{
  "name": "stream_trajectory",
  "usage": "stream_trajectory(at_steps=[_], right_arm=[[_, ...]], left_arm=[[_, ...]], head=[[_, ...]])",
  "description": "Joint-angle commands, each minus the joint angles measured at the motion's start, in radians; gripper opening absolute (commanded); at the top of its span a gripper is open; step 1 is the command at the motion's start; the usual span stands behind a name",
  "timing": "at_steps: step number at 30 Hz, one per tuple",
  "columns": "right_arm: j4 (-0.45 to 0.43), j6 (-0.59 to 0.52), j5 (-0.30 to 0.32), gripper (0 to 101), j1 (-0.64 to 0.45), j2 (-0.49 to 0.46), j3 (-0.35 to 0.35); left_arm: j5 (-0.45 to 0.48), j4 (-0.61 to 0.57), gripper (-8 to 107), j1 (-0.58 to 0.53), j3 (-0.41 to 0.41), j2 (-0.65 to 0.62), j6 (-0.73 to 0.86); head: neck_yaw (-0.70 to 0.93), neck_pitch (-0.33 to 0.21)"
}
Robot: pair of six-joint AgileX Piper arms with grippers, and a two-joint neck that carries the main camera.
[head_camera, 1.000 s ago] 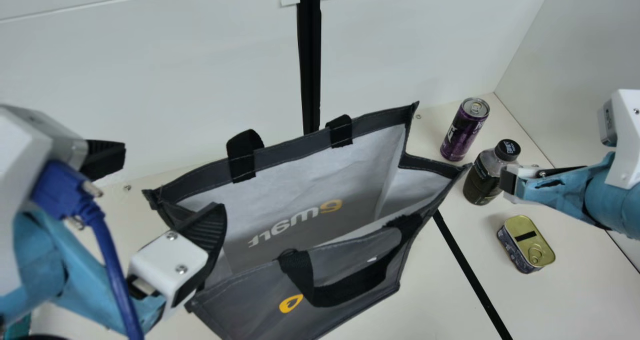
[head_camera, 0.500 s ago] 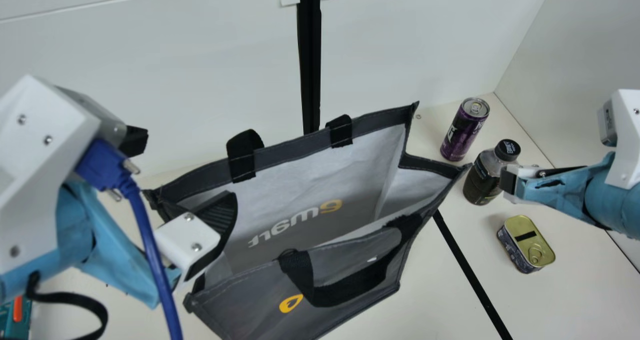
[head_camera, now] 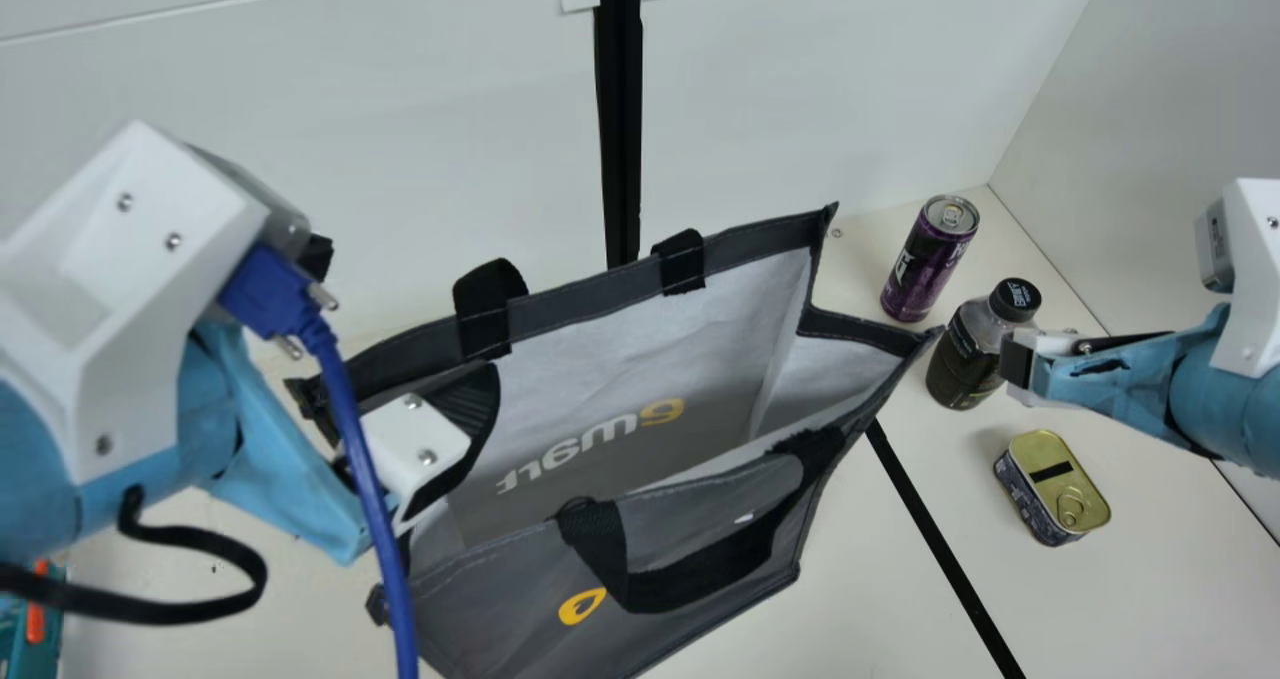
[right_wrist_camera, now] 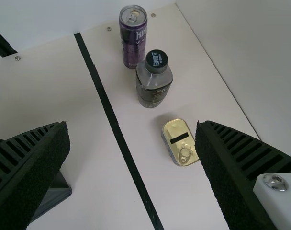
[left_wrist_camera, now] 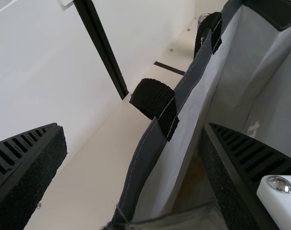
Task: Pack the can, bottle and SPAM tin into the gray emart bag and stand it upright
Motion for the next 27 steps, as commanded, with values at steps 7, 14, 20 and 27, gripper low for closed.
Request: stream_trajectory(at_steps=[7,14,20,27], right_arm=[[0.000,0.000,0.000,95,0.000,0.000,0.000],[0.000,0.000,0.000,95,0.000,0.000,0.000],[0.000,0.000,0.000,95,0.000,0.000,0.000],[0.000,0.000,0.000,95,0.000,0.000,0.000]], left_arm=[[0.001,0.003,90,-0.005,-0.018,0.038,0.012],[0.001,0.005,90,-0.008,-0.034,0.074,0.025],[0.001,0.008,90,-0.012,-0.043,0.104,0.035],[0.001,0.015,90,-0.018,-0.046,0.134,0.044]], head=[[-0.001,-0.023],[-0.001,-0.023],[-0.001,-0.023],[-0.001,-0.023]])
